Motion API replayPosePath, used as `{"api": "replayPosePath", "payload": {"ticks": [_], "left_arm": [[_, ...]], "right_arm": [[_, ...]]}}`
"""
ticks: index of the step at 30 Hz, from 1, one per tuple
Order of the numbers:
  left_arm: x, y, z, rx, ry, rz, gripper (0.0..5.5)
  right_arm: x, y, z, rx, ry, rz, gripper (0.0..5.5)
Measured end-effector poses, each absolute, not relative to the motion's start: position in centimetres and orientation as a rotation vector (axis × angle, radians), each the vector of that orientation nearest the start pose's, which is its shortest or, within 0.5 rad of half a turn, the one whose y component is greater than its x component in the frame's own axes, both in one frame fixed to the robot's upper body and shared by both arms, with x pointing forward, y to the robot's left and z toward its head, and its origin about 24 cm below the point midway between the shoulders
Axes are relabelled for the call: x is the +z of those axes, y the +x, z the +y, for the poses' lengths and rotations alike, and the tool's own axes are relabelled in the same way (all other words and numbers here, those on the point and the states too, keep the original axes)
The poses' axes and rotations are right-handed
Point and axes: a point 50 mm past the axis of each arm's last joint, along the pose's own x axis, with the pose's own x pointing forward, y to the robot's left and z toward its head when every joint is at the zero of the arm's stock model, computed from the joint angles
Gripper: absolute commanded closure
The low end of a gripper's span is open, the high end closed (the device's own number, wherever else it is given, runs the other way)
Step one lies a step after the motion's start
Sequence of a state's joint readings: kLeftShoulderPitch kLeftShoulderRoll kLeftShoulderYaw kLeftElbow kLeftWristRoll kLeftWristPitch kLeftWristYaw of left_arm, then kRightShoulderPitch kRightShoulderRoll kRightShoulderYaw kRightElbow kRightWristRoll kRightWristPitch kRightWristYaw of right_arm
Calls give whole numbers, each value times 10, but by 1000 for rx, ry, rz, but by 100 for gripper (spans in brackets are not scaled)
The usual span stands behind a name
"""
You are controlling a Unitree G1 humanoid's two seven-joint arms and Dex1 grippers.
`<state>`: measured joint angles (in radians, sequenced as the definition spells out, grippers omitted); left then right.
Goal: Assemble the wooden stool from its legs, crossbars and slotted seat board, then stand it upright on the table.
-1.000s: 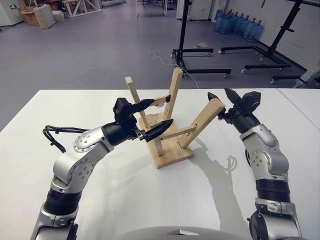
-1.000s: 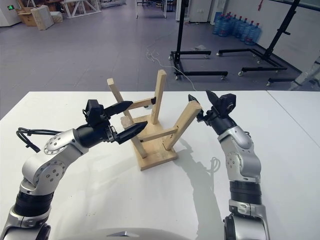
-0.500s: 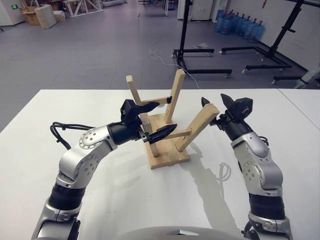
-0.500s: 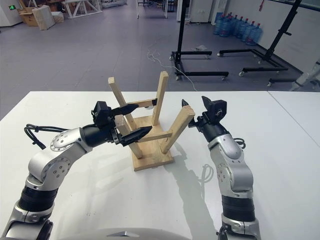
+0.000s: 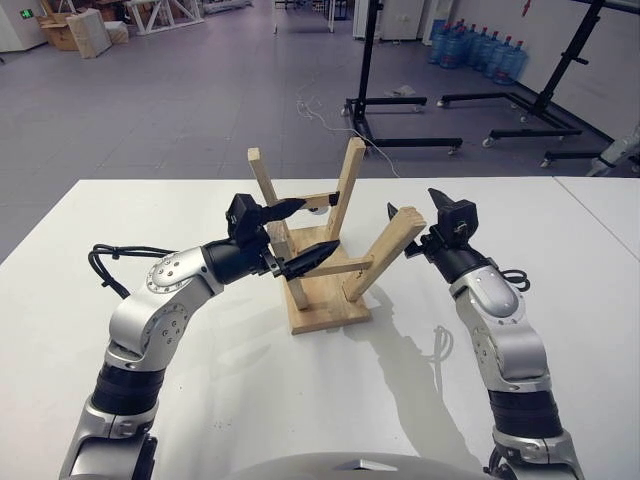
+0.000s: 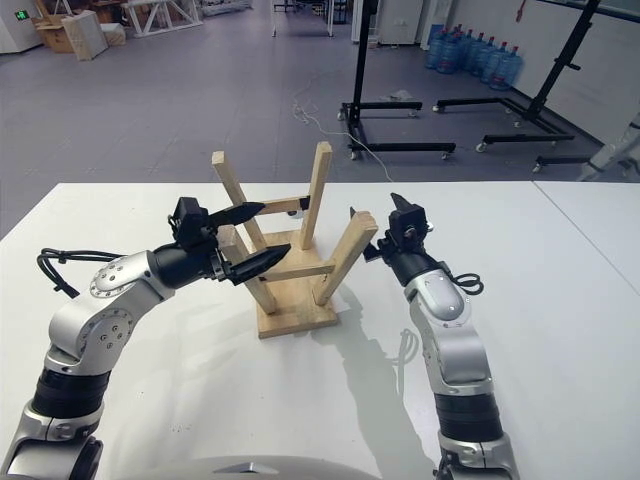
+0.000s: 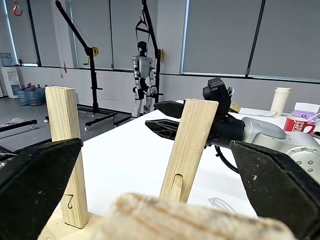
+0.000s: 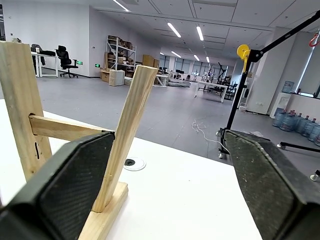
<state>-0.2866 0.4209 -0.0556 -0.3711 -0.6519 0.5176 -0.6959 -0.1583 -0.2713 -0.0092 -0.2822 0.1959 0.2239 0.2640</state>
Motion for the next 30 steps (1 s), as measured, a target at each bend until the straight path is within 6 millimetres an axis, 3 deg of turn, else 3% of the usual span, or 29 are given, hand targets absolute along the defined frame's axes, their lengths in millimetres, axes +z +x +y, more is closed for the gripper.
{"api": "replayPosePath", "payload": {"ticks": [5,9,15,18,23,27,30], "left_arm": [[167,258,147,-968,-92,-121,10],[198,258,154,-974,-91,-250,10],[220,253,167,-974,-121,-349,10],[222,252,169,-968,-121,-359,10],[234,263,185,-822,-160,-453,10],[235,261,178,-854,-222,-485,10],[229,262,165,-920,-270,-453,10]], "right_arm": [[128,265,-150,449,-53,-198,142],[129,258,-146,506,-52,-221,142],[137,265,-166,440,-88,-258,142],[151,271,-165,440,-92,-316,142],[194,282,-170,481,128,-476,142],[220,283,-165,588,262,-541,142],[219,279,-151,684,256,-513,142]]}}
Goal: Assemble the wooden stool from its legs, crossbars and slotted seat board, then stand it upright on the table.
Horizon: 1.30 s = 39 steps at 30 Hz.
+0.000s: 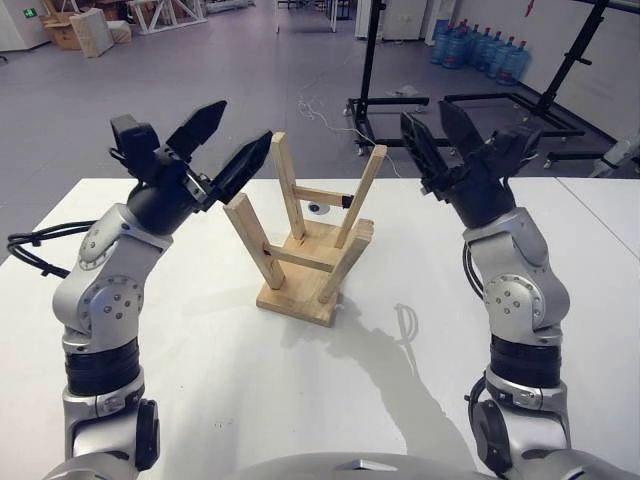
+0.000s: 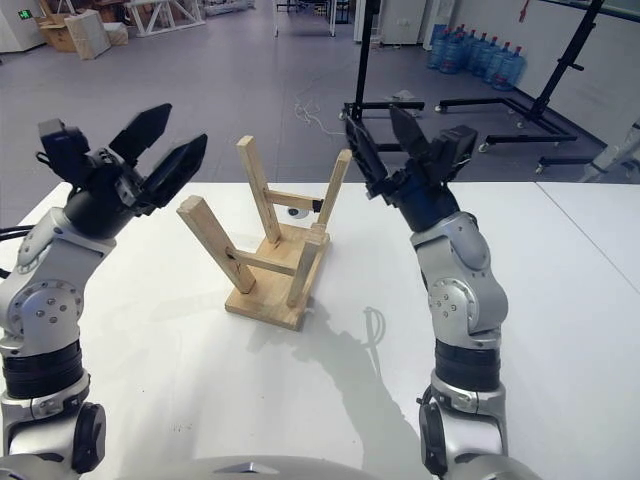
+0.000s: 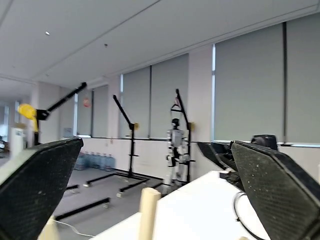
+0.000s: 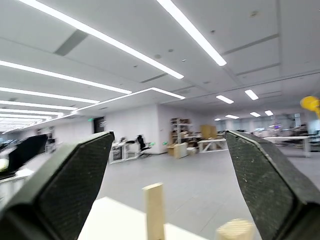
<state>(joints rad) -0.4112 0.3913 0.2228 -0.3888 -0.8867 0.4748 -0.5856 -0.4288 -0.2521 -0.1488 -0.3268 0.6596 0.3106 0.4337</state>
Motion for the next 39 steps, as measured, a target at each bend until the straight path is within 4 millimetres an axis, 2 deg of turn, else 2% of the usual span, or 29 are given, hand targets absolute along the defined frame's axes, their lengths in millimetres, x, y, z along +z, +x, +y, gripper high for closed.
{"api": "replayPosePath", "payload": {"ticks": [2,4,6,13,19,23,26,28,30,33,36,39], "left_arm": [[211,264,153,-955,-303,-358,10],[195,268,150,-946,-325,-279,10],[193,269,149,-952,-329,-263,10],[189,272,148,-945,-326,-231,10],[196,274,150,-920,-347,-271,10],[228,280,156,-906,-322,-401,10],[243,279,161,-889,-298,-469,10],[246,276,164,-875,-294,-482,10],[249,263,172,-845,-271,-513,10],[237,252,193,-780,-274,-467,10],[207,242,210,-721,-245,-315,10],[177,232,215,-690,-230,-194,10]], "right_arm": [[205,277,-136,771,232,-438,142],[190,274,-127,825,194,-359,142],[179,270,-123,848,172,-317,142],[177,266,-127,857,128,-312,142],[185,271,-134,785,229,-363,142],[189,280,-150,668,304,-384,142],[180,294,-164,531,316,-347,142],[170,300,-166,497,297,-309,142],[157,306,-164,503,237,-266,142],[142,296,-146,616,65,-251,142],[127,283,-135,689,-3,-226,142],[131,275,-128,735,-23,-254,142]]}}
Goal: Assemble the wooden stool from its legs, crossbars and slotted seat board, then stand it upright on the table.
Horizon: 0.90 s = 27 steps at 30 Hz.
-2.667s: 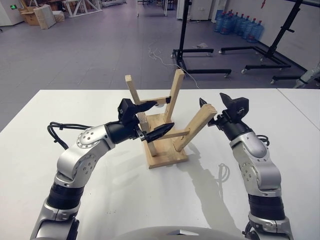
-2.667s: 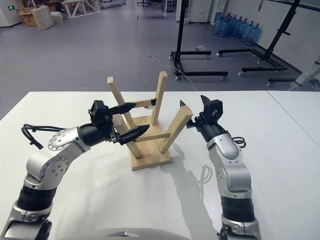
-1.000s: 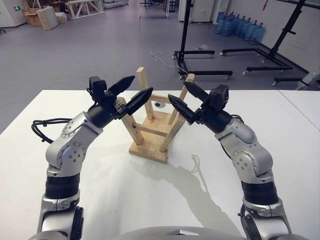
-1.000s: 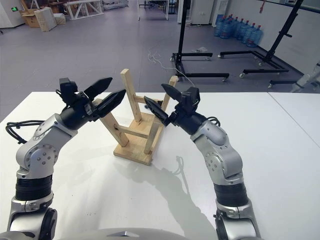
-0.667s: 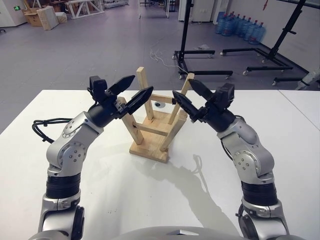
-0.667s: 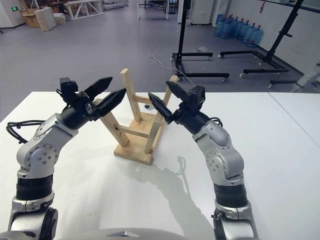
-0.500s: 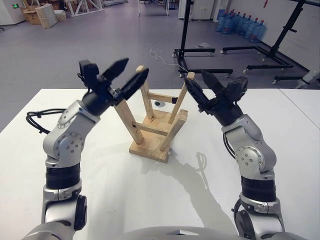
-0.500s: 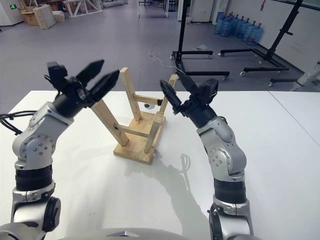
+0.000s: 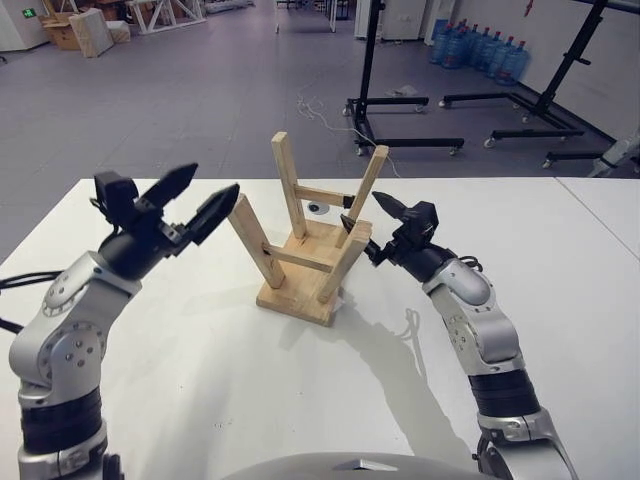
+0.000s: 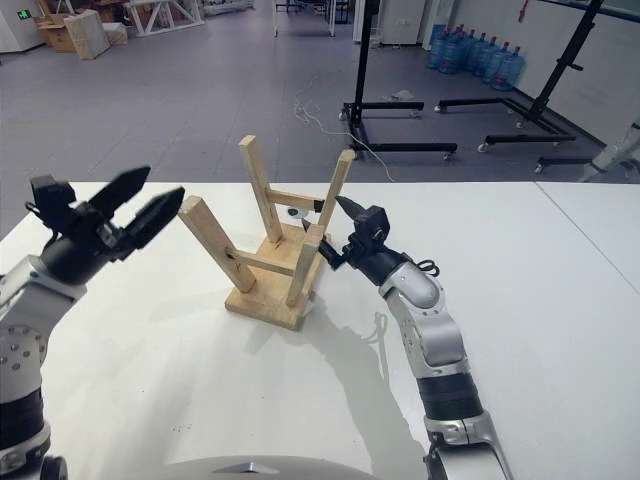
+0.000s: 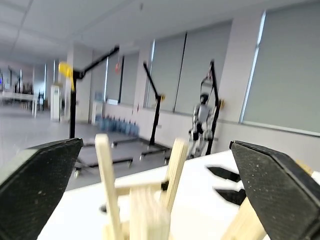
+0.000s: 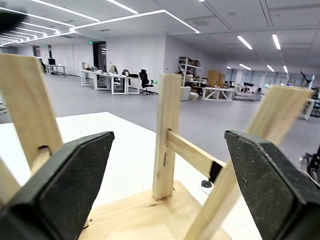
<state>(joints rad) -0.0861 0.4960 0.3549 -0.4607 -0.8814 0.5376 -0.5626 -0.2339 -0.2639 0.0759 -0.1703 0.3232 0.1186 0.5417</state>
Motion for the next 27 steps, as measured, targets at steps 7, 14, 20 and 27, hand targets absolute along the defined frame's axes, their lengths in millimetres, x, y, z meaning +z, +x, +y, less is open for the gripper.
{"api": "replayPosePath", "payload": {"ticks": [7,14,20,27], "left_arm": [[100,227,236,-430,-234,94,10],[99,233,244,-366,-197,106,10],[98,231,245,-352,-184,112,10],[98,226,241,-357,-193,84,10]], "right_arm": [[142,244,-109,974,-94,-308,142],[157,222,-88,1267,-126,-366,142],[177,228,-81,1406,-156,-421,142],[222,242,-115,1306,-83,-521,142]]}}
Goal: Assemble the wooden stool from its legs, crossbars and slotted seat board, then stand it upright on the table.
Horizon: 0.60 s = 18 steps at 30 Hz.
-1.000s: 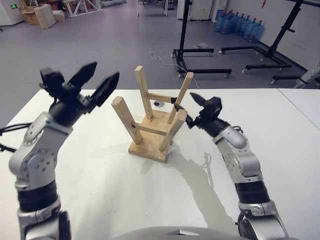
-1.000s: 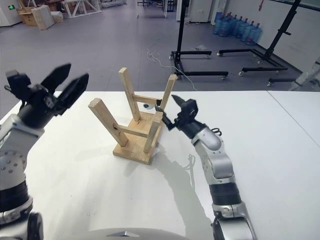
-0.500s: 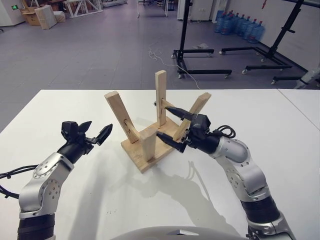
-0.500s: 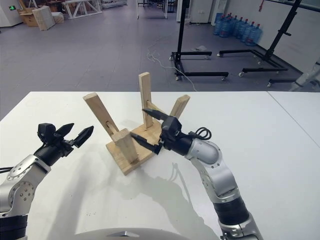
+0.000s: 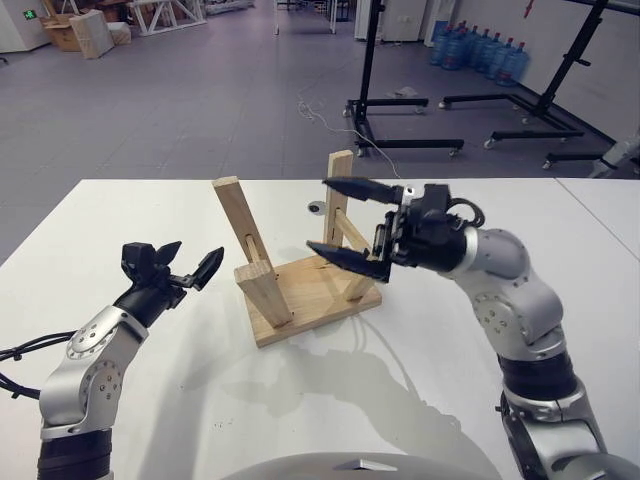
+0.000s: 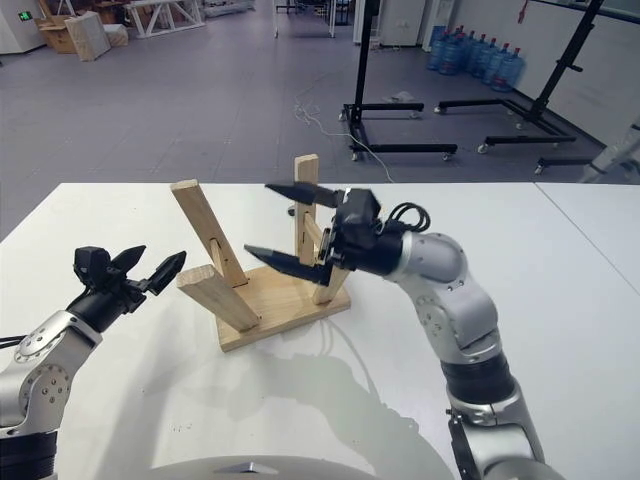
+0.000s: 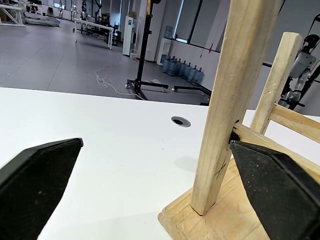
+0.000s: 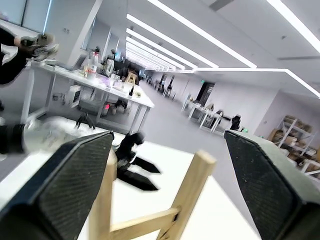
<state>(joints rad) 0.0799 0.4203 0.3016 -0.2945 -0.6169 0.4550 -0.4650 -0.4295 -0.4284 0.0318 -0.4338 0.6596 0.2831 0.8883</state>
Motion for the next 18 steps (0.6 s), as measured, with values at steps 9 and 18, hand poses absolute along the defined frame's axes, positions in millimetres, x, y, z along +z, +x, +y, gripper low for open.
{"api": "replayPosePath", "payload": {"ticks": [9,18], "left_arm": [[91,212,248,-418,-45,157,10],[66,204,228,-691,253,378,10]], "right_arm": [[244,294,-235,818,-82,-465,142],[88,299,-260,924,-533,128,142]]}}
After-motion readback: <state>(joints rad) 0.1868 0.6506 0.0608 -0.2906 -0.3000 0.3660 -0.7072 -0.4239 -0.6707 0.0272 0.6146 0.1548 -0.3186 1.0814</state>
